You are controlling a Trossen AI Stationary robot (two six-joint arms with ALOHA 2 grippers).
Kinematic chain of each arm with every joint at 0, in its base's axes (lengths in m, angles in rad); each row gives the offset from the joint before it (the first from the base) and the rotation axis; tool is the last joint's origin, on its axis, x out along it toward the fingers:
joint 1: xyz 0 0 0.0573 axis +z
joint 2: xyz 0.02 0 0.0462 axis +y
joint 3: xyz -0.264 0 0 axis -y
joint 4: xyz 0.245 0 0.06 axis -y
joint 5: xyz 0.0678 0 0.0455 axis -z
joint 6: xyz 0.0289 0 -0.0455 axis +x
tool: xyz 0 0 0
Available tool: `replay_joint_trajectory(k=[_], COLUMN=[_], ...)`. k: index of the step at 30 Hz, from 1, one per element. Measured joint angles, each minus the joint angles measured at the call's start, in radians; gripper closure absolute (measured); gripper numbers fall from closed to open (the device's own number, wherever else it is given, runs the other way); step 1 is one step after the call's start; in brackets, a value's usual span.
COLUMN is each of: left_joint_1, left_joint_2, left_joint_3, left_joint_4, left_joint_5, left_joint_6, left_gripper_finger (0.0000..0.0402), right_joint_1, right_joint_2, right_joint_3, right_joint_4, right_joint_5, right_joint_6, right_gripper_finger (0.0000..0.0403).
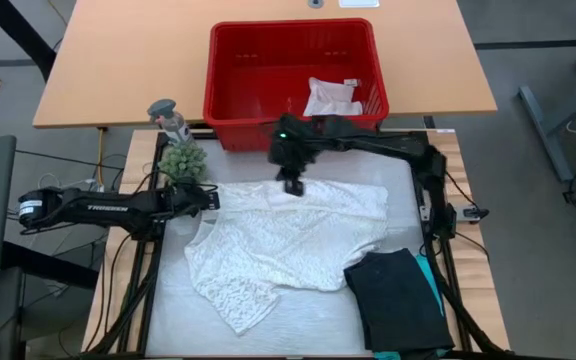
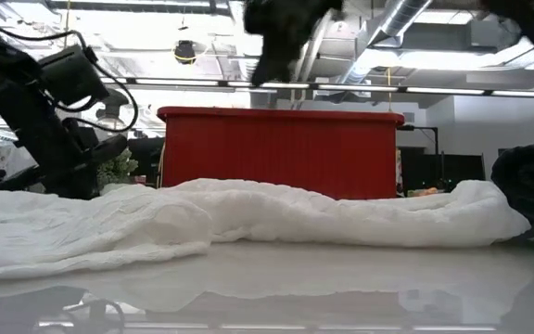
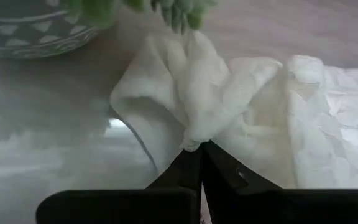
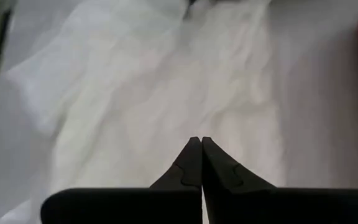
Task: Fold Laundry from Bin
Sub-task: Fold the white t-shirt
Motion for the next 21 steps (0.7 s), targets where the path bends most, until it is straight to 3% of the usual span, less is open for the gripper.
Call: replay_joint_trajectory(k=[8, 15, 19, 21], left_joint_1=[-0.033, -0.109, -0.227, -0.311], left_joint_2=[-0.102, -0.216, -0.231, -0.22], left_joint_3=[0.116, 0.229, 0.302, 0.346], left_joint_4=[-0.015, 0.032, 0.063, 0.06], left_joint_5=[0.039, 0.314, 0.477, 0.503], left_joint_6=[0.184, 0.447, 0.526, 0.561], left_gripper_finger=[0.0402, 0.0401, 0.0393, 0.0387], right_joint_1=[0.064, 0.233, 0.345, 0.394], right_joint_2=[-0.191, -0.211, -0.211, -0.218], right_joint_3=[0.0, 0.0, -0.013, -0.024], right_joint_4=[-0.431, -0.545, -0.548, -0.548], right_joint_5=[0.023, 0.024, 0.008, 0.008], right_joint_6=[-0.021, 0.008, 0.055, 0.099], right_gripper_finger=[0.0373, 0.0341, 0.0312, 0.0294])
